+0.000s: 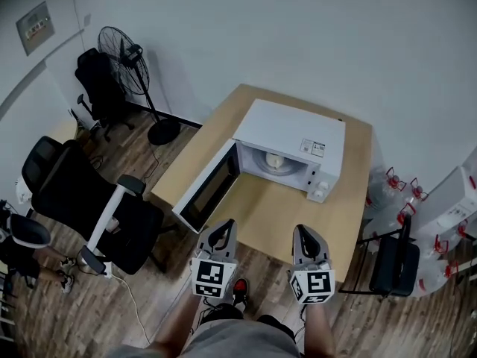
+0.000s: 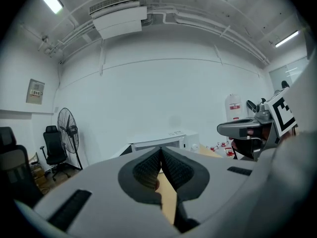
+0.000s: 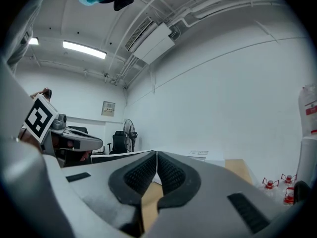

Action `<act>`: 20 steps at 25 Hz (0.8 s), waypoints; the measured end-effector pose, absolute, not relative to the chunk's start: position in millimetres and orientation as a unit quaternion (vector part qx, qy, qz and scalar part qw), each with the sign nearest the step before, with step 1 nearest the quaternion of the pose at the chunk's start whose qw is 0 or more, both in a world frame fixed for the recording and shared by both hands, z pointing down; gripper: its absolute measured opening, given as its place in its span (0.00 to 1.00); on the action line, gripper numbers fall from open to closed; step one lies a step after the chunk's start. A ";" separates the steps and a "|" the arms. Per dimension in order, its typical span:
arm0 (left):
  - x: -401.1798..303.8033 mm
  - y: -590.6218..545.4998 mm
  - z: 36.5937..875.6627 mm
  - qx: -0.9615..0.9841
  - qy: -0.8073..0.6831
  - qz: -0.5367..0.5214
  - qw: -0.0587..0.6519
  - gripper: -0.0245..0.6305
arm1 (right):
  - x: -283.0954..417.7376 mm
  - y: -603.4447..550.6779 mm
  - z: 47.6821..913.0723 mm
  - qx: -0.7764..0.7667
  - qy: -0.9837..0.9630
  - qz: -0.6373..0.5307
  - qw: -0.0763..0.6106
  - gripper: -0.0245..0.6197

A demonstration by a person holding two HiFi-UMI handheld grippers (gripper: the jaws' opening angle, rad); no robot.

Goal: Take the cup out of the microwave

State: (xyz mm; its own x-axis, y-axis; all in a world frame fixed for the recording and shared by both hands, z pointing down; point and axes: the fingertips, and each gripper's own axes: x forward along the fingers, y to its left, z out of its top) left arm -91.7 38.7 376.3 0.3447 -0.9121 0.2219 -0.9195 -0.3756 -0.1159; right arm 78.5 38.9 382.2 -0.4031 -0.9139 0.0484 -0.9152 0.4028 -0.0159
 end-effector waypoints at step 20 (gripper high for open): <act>-111.0 -96.2 436.2 0.849 -0.507 0.140 0.041 0.07 | 35.4 -108.5 454.2 0.576 -0.815 0.036 0.056 0.07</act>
